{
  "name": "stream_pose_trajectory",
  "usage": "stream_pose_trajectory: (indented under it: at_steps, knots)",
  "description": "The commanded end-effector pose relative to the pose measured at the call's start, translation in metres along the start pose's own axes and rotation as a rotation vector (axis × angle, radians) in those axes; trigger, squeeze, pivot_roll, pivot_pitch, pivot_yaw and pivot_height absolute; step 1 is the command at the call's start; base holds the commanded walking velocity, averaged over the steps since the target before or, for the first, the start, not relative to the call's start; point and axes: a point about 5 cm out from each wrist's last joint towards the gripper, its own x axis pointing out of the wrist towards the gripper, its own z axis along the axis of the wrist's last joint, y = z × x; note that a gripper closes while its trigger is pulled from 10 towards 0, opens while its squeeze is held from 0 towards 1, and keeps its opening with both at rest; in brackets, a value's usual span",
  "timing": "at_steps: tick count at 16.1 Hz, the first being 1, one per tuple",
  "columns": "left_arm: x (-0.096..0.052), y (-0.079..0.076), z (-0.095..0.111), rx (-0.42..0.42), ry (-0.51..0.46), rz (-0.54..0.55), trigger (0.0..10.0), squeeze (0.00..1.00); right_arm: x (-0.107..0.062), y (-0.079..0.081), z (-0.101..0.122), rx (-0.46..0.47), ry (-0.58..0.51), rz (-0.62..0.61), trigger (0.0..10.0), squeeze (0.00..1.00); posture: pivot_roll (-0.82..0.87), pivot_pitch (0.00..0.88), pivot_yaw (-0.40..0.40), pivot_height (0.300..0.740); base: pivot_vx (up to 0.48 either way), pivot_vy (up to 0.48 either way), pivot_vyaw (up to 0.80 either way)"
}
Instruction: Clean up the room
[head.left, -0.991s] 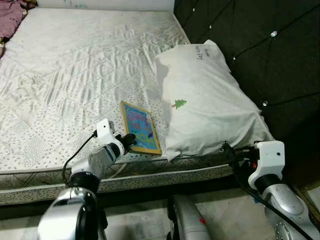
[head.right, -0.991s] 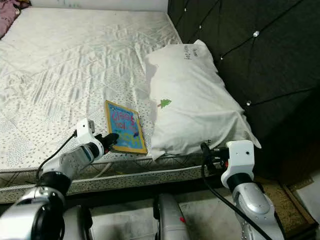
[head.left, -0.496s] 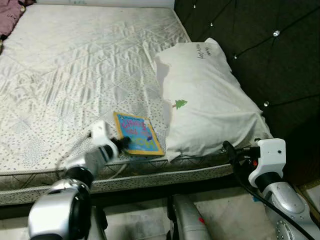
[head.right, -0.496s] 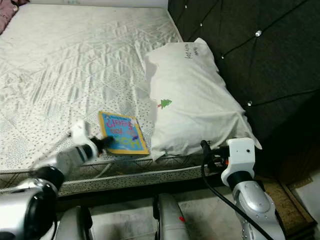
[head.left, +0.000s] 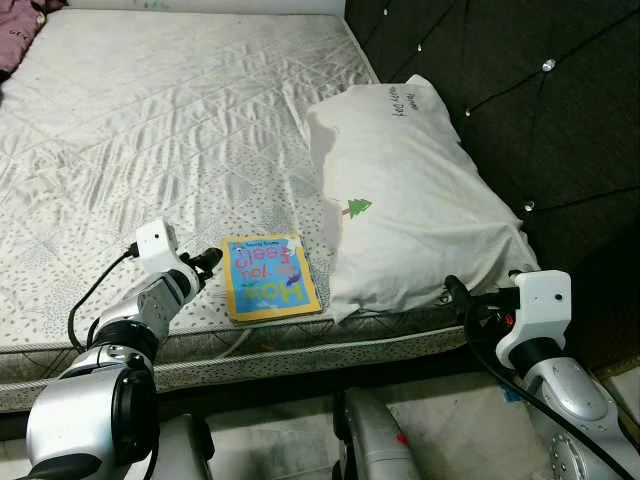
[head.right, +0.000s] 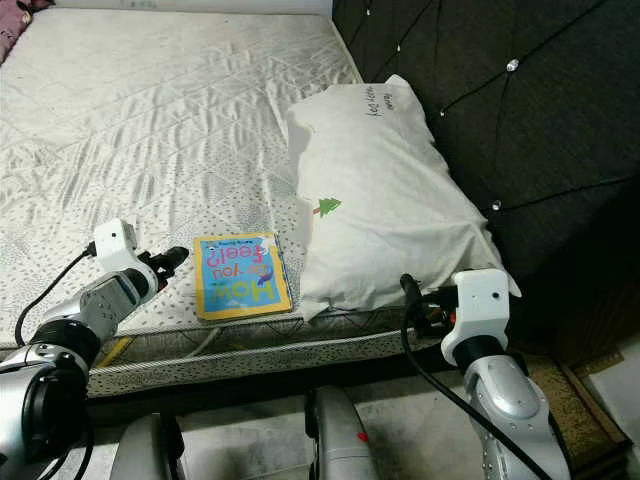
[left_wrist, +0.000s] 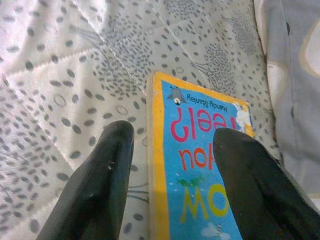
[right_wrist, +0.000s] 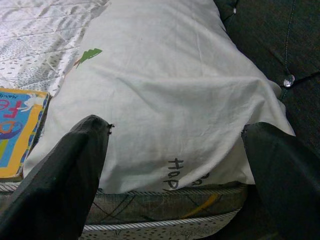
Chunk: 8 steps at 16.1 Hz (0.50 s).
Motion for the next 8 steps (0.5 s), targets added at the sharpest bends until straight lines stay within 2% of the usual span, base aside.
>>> stream_pose_trajectory:
  at_steps: [1, 2, 4, 6, 7, 8]
  knots:
    - [0.002, -0.005, 0.002, 0.049, 0.000, -0.001, 10.0, 1.00, 0.000, -0.003, -0.003, -0.003, 0.013, -0.014, 10.0, 0.00, -0.28, 0.117, -0.097, 0.591, 0.000, 0.000, 0.00]
    - [0.002, -0.008, 0.001, 0.068, -0.005, -0.008, 10.0, 1.00, 0.000, -0.003, -0.003, -0.002, 0.013, -0.014, 10.0, 0.00, -0.28, 0.116, -0.095, 0.591, 0.000, 0.000, 0.00]
    - [0.006, -0.024, -0.010, 0.095, 0.018, -0.080, 10.0, 1.00, 0.002, -0.001, -0.003, 0.003, 0.009, -0.014, 10.0, 0.00, -0.27, 0.115, -0.093, 0.591, 0.000, 0.000, 0.00]
    - [0.008, -0.046, -0.036, 0.136, 0.080, -0.175, 10.0, 1.00, 0.005, 0.003, -0.002, 0.010, 0.004, -0.006, 10.0, 0.00, -0.26, 0.114, -0.091, 0.591, 0.000, 0.000, 0.00]
    - [0.007, -0.058, -0.061, 0.147, 0.155, -0.242, 10.0, 1.00, 0.006, 0.004, -0.002, 0.014, 0.001, -0.002, 10.0, 0.00, -0.26, 0.113, -0.089, 0.591, 0.000, 0.000, 0.00]
    - [0.006, -0.060, -0.068, 0.152, 0.174, -0.256, 10.0, 1.00, 0.006, 0.005, -0.002, 0.014, 0.000, -0.001, 10.0, 0.00, -0.26, 0.113, -0.088, 0.591, 0.000, 0.000, 0.00]
